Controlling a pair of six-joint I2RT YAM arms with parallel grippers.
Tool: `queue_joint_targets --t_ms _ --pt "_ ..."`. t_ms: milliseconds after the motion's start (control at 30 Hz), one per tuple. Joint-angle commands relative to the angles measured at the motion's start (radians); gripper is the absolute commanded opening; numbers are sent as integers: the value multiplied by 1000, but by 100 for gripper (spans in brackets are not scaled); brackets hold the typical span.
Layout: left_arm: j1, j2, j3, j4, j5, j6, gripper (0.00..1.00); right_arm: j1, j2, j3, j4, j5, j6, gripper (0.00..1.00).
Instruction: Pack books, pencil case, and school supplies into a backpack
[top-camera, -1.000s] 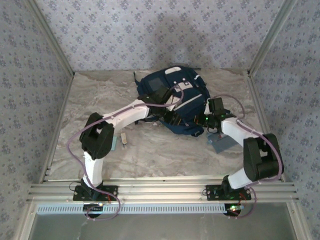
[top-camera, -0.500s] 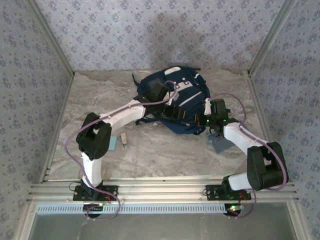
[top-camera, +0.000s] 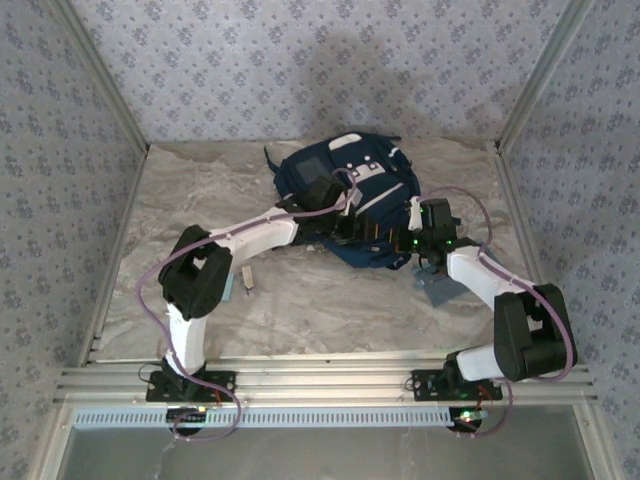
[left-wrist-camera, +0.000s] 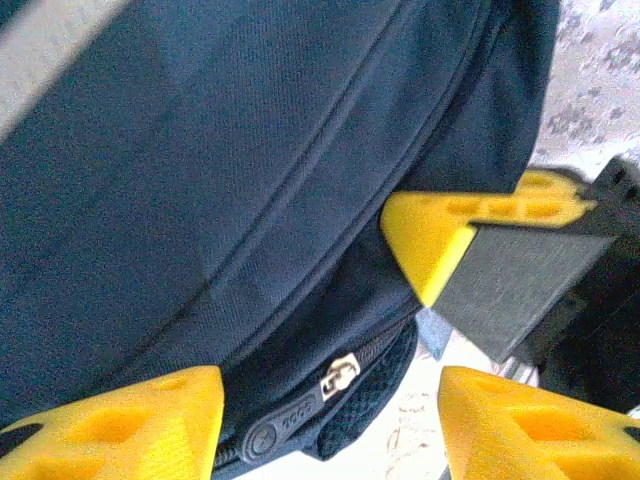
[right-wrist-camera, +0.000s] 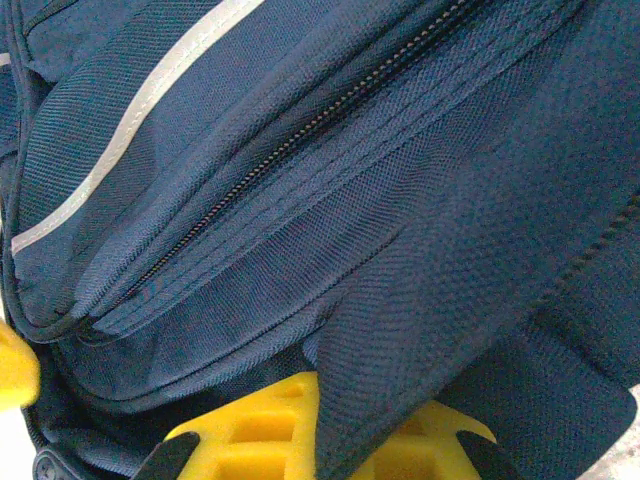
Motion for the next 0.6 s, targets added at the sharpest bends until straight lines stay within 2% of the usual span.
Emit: queue_joint_targets --t_ms 0,167,567 --pt "-11 0 -11 -67 13 20 58 9 -30 11 98 -21 -13 0" --pt "-22 18 -8 -104 11 27 58 9 -27 16 107 -28 -6 0" --pt "-46 89 28 -13 95 -50 57 14 -24 21 108 -31 4 0"
